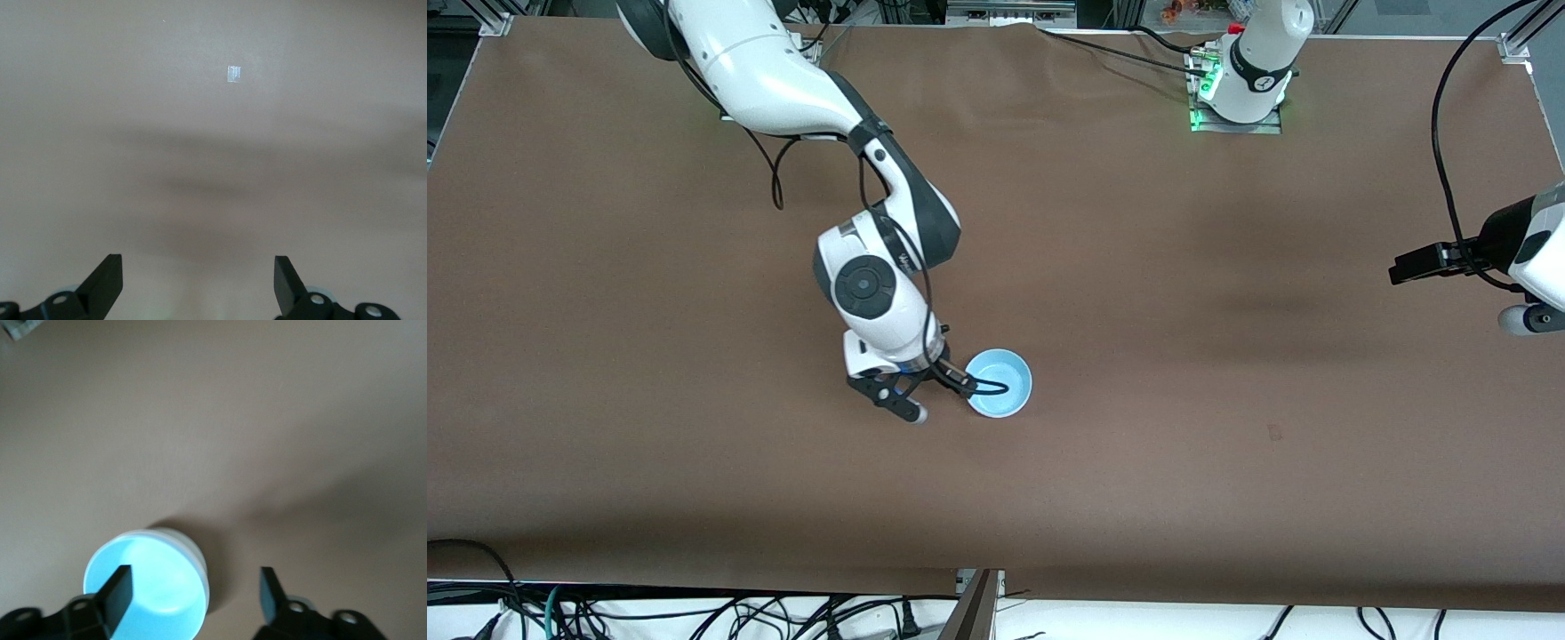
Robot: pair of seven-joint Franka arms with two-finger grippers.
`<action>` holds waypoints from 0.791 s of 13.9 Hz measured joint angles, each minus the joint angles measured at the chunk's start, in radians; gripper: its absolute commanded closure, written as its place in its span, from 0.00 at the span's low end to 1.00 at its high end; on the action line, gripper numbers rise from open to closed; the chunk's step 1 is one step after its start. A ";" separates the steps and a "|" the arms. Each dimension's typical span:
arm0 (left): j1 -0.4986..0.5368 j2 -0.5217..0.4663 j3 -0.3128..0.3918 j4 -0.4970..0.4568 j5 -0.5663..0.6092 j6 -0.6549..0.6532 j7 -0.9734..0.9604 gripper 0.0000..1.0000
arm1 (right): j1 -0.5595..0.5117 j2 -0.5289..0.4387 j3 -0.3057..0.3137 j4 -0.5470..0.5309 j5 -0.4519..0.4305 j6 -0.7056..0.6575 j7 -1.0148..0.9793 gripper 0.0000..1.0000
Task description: Stack pink and blue bowls on white bowl
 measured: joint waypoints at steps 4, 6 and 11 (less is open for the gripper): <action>-0.001 0.000 0.000 0.000 0.000 0.000 0.000 0.00 | -0.035 -0.145 -0.099 -0.022 0.001 -0.208 -0.188 0.01; -0.001 0.000 0.000 0.000 0.000 0.000 0.000 0.00 | -0.085 -0.243 -0.112 -0.068 0.005 -0.328 -0.311 0.01; -0.001 0.000 -0.001 0.000 0.000 0.000 0.000 0.00 | -0.133 -0.512 -0.168 -0.223 0.011 -0.551 -0.640 0.00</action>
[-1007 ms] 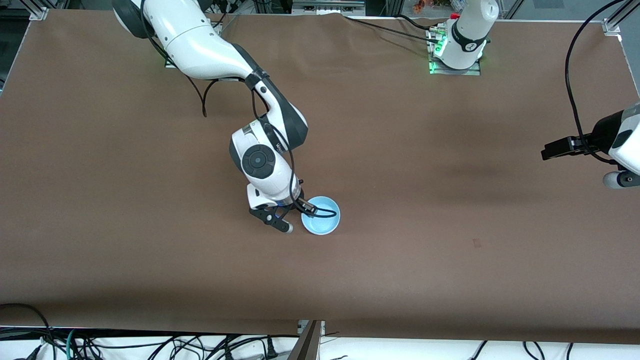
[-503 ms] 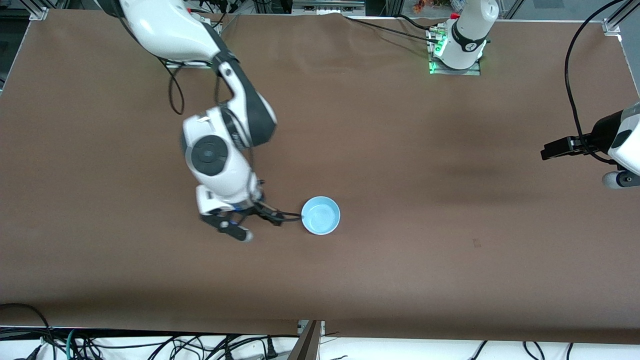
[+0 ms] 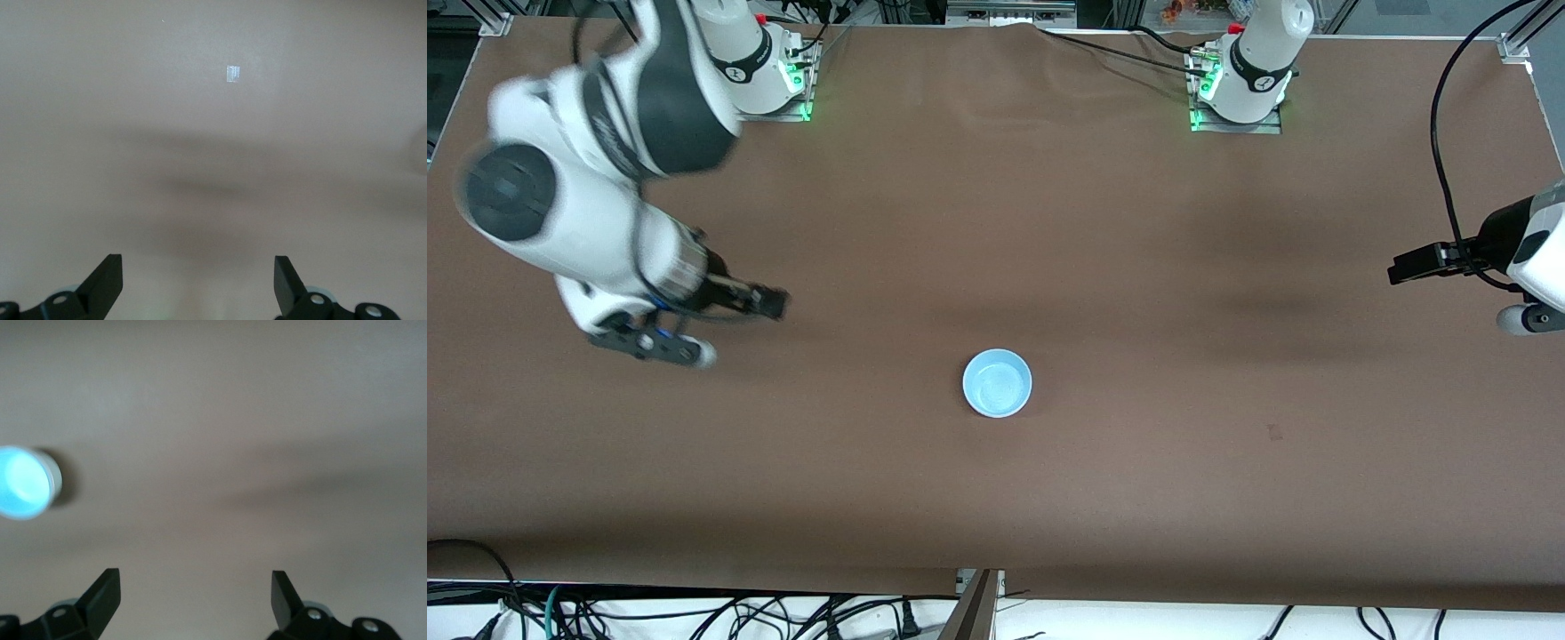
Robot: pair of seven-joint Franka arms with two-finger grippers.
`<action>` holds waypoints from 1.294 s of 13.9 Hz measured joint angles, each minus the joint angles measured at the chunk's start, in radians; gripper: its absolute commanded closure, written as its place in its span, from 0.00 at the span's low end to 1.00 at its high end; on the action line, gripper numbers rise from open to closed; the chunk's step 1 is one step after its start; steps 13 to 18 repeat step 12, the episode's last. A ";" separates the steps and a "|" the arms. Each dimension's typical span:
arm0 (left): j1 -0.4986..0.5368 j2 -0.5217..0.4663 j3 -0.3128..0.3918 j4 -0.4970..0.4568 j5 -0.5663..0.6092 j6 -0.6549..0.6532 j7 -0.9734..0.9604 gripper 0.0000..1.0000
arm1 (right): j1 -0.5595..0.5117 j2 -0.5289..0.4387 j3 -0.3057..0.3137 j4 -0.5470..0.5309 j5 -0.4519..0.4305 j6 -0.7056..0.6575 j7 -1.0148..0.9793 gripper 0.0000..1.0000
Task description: Stack pink and blue bowls on white bowl
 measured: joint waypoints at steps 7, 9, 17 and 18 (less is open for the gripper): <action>-0.001 0.000 0.000 0.000 0.000 0.000 0.000 0.00 | -0.286 -0.279 0.160 -0.275 -0.084 0.000 -0.259 0.00; -0.001 0.000 -0.001 0.000 0.000 0.000 0.000 0.00 | -0.287 -0.311 0.176 -0.297 -0.122 0.010 -0.259 0.00; -0.001 0.000 -0.001 0.000 0.000 0.000 0.002 0.00 | -0.287 -0.315 0.185 -0.295 -0.134 0.027 -0.259 0.00; -0.001 0.000 -0.001 0.000 0.000 0.000 0.002 0.00 | -0.287 -0.315 0.185 -0.295 -0.134 0.027 -0.259 0.00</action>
